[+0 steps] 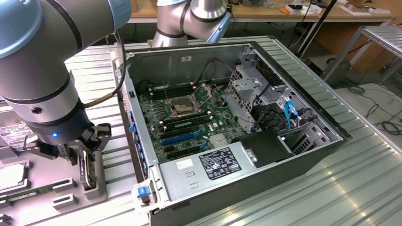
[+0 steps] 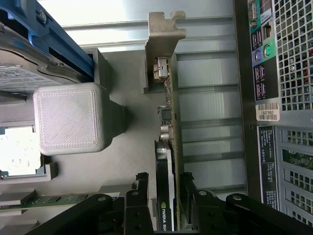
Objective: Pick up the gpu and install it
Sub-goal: 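Pick up the gpu and move the gpu toward the slot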
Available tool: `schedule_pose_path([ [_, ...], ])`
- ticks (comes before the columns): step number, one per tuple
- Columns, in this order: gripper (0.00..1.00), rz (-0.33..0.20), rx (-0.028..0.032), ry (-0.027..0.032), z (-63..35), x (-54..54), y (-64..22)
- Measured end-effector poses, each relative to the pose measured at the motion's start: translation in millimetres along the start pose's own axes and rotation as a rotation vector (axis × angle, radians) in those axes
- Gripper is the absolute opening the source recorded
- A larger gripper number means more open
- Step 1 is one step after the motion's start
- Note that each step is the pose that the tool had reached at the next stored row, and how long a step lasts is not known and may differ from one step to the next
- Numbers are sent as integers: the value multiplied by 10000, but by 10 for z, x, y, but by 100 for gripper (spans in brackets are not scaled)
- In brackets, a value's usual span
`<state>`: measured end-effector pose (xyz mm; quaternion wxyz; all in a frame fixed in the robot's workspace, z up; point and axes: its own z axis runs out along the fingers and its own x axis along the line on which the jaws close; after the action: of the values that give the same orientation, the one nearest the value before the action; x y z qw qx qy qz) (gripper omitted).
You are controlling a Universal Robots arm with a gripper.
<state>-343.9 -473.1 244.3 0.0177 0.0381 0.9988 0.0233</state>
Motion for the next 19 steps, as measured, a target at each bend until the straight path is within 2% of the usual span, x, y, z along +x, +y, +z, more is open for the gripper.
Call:
schedule_pose_path([
  [12, 40, -1, 0, -1, 0, -1, 0],
  [13, 38, -1, 0, 0, 0, -1, 0],
  [14, 31, -1, 0, 0, 0, -1, 0],
  [19, 31, 0, 0, 0, 0, -1, 0],
])
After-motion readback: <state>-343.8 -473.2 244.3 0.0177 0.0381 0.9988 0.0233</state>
